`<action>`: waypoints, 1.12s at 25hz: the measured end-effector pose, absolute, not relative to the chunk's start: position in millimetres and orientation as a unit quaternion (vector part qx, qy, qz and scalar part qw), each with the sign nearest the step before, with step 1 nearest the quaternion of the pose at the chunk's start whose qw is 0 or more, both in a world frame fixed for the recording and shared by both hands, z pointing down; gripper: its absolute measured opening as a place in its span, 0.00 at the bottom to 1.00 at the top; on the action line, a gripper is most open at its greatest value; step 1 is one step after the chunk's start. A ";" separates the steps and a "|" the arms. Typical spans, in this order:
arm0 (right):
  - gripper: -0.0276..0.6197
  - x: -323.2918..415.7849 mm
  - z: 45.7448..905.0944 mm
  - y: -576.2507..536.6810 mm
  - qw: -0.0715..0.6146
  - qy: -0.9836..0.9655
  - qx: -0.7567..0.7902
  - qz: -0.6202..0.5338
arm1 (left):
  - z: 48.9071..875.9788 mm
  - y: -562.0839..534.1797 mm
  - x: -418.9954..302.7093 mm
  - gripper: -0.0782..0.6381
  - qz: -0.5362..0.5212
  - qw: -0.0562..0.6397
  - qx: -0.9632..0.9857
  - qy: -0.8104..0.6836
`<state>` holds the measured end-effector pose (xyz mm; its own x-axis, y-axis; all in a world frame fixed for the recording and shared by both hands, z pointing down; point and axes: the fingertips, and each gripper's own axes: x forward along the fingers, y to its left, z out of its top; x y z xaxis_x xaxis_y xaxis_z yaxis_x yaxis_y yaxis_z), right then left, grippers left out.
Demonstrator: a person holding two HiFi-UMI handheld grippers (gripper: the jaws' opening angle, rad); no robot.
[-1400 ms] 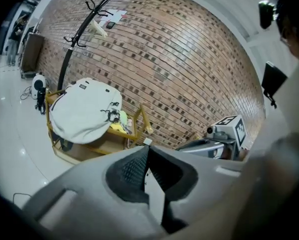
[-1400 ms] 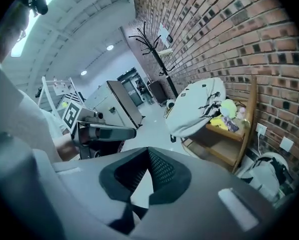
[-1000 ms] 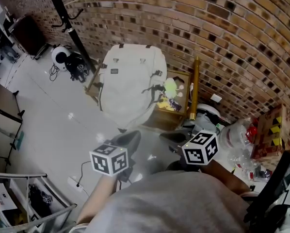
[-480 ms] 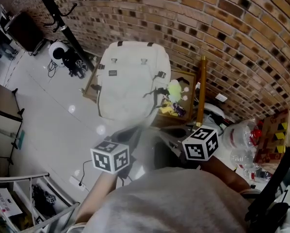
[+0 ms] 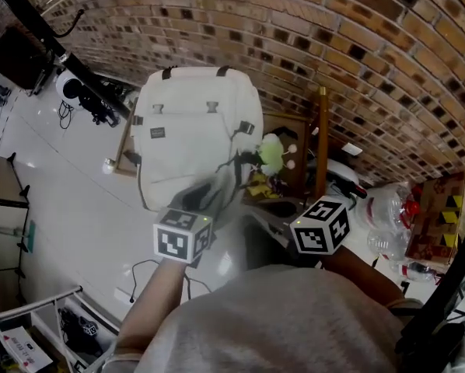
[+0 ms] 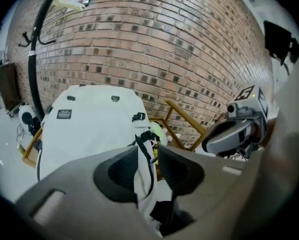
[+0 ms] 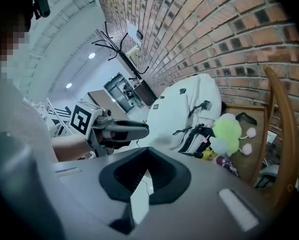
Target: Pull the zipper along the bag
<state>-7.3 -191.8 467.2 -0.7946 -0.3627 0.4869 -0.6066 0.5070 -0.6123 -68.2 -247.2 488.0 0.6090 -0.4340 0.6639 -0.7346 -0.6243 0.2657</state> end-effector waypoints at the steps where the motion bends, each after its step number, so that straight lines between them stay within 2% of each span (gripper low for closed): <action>1: 0.04 -4.0 470.8 -196.3 0.150 -0.852 0.286 0.412 | 492.8 -255.2 -62.8 0.29 0.291 0.251 0.861 -0.334; 4: 0.04 3.3 479.4 -207.7 0.154 -0.846 0.290 0.421 | 512.0 -274.9 -50.2 0.37 0.325 0.223 0.865 -0.311; 7: 0.04 7.4 488.1 -214.9 0.161 -0.841 0.290 0.429 | 530.0 -293.0 -45.0 0.37 0.346 0.213 0.859 -0.311; 11: 0.05 12.5 498.2 -225.7 0.166 -0.833 0.293 0.439 | 554.9 -311.7 -39.7 0.37 0.394 0.155 0.855 -0.300; 16: 0.05 12.8 504.8 -236.0 0.158 -0.826 0.289 0.457 | 578.7 -314.2 -29.0 0.37 0.414 0.150 0.853 -0.280; 21: 0.05 7.3 503.8 -242.1 0.162 -0.831 0.283 0.451 | 594.8 -312.6 -28.7 0.31 0.423 0.158 0.847 -0.280; 22: 0.04 6.7 503.2 -242.9 0.162 -0.831 0.282 0.451 | 594.8 -314.1 -29.3 0.28 0.421 0.162 0.846 -0.283; 23: 0.04 6.6 503.2 -243.4 0.162 -0.831 0.282 0.451 | 594.8 -315.6 -30.3 0.18 0.421 0.164 0.845 -0.285; 24: 0.05 6.8 503.6 -243.7 0.163 -0.831 0.283 0.451 | 595.0 -316.3 -31.4 0.16 0.421 0.169 0.844 -0.285; 28: 0.04 6.9 505.2 -244.4 0.165 -0.830 0.283 0.451 | 591.9 -316.5 -36.4 0.14 0.410 0.201 0.842 -0.288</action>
